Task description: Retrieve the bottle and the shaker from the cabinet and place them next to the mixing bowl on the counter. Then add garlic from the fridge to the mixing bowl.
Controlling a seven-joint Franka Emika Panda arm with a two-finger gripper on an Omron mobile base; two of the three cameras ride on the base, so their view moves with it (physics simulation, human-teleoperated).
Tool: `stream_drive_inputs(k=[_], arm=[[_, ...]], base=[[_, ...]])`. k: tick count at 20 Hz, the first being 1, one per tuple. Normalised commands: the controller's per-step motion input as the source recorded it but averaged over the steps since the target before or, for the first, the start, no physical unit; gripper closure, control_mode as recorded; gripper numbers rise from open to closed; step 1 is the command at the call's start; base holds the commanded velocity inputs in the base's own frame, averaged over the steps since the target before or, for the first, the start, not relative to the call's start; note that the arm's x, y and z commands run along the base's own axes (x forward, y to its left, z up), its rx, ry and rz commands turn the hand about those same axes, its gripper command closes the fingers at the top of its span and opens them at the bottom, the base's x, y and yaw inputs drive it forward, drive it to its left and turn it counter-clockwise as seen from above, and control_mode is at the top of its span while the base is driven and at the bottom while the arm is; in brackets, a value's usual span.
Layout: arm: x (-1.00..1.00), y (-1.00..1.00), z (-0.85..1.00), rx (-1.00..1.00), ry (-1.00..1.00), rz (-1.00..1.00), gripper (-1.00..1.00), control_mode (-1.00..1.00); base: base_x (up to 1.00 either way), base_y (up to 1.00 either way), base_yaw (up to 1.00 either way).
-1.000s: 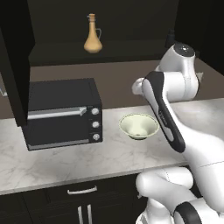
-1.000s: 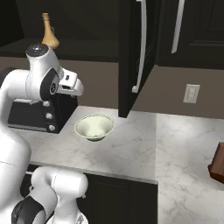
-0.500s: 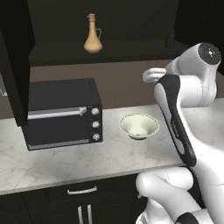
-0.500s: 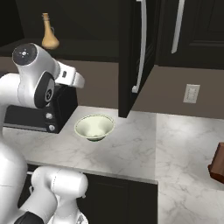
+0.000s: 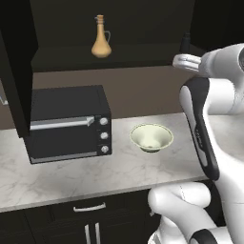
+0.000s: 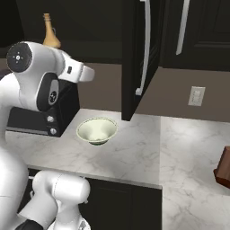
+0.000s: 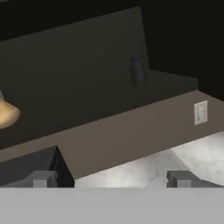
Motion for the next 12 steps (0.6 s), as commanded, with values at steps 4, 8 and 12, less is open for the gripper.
stream_drive_inputs(k=[4,8,12], arm=[[-0.05,-0.17,0.30,0.00,-0.16,-0.17,-1.00,-1.00],[0.10,-0.10,0.02,-0.02,-0.02,-0.07,-1.00,-1.00],[0.34,-0.32,0.00,0.00,0.00,0.18,-1.00,-1.00]], base=[[0.00,0.00,0.00],[0.00,0.00,0.00],[0.00,0.00,0.00]])
